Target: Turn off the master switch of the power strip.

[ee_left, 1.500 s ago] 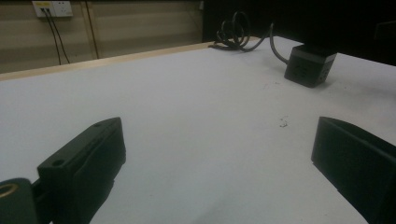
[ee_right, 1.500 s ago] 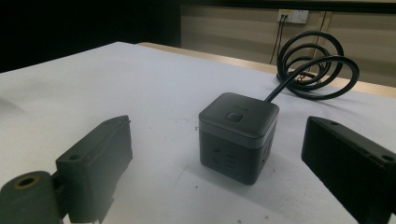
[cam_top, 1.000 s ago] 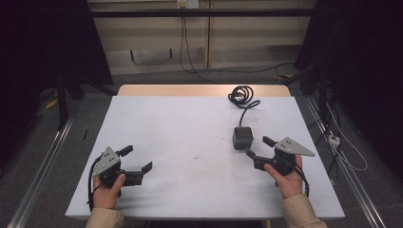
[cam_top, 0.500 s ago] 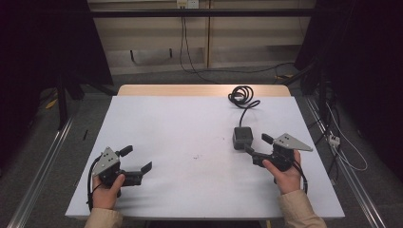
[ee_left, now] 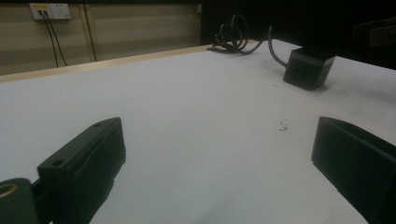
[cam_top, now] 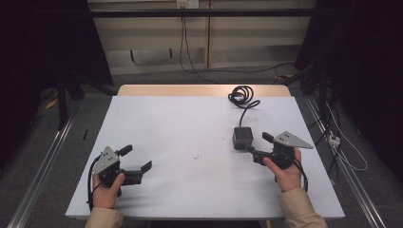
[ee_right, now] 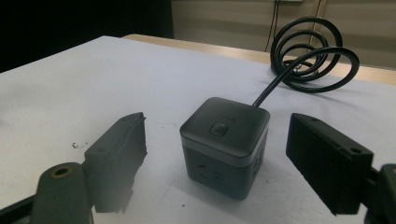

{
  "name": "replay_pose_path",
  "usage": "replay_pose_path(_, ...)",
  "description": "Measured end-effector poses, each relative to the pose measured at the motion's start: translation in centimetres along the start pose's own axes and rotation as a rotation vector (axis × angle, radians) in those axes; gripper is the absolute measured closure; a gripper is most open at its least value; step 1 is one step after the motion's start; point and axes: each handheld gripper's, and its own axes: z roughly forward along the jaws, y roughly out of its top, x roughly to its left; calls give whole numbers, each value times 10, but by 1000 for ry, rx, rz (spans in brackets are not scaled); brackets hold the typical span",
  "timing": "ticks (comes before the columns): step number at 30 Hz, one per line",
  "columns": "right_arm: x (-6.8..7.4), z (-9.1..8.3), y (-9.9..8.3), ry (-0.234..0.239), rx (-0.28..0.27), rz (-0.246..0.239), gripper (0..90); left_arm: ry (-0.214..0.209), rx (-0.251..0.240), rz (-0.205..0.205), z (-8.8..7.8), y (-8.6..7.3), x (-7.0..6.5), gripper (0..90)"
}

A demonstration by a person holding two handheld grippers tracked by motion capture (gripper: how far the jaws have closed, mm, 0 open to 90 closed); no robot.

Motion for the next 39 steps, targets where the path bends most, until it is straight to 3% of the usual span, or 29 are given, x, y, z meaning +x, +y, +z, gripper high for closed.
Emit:
replay_pose_path(20, 1, 11, 9, 7, 11, 14, 215, -8, 9, 3, 0, -2, 0, 27)
replay_pose_path(24, 2, 16, 10, 6, 24, -9, 219, -10, 10, 0, 1, -2, 0, 27)
replay_pose_path(39, 3, 19, 21, 12, 28, -17, 298, -20, 1, 1, 5, -1, -2, 27)
